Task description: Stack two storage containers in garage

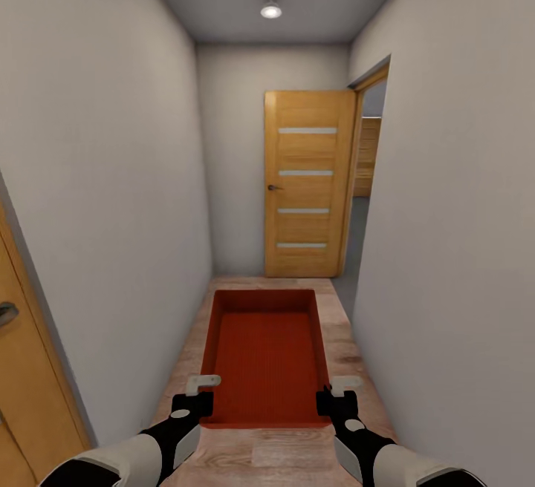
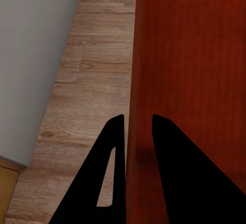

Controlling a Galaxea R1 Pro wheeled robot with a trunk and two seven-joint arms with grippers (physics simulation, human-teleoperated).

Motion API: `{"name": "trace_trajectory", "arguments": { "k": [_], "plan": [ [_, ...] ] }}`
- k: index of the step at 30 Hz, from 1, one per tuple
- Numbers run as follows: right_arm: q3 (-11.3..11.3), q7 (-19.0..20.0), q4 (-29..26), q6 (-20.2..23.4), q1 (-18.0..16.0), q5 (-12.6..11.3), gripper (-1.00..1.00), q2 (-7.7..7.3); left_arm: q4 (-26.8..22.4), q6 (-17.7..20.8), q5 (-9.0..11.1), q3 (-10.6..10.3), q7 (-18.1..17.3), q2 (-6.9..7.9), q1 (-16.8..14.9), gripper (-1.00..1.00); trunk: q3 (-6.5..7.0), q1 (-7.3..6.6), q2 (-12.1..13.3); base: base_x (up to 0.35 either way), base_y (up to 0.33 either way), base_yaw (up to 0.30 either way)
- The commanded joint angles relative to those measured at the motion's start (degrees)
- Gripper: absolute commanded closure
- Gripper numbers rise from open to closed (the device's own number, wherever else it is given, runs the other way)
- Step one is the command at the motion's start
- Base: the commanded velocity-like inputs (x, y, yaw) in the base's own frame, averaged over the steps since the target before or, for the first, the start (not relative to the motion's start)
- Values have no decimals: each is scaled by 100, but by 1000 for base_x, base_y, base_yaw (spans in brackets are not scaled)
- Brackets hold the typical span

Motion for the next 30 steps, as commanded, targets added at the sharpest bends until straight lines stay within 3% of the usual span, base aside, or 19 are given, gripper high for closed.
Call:
{"name": "trace_trajectory", "arguments": {
  "k": [1, 30],
  "plan": [
    [-237, 11, 15, -6, -3, -36, 100, -7, -17, -324, -70, 41, 35, 57, -6, 100, -9, 4, -6, 322, 0, 0],
    [-233, 11, 15, -6, -2, -36, 100, -7, -17, -313, -70, 41, 35, 58, -6, 100, -9, 4, -6, 322, 0, 0]
  ]
}}
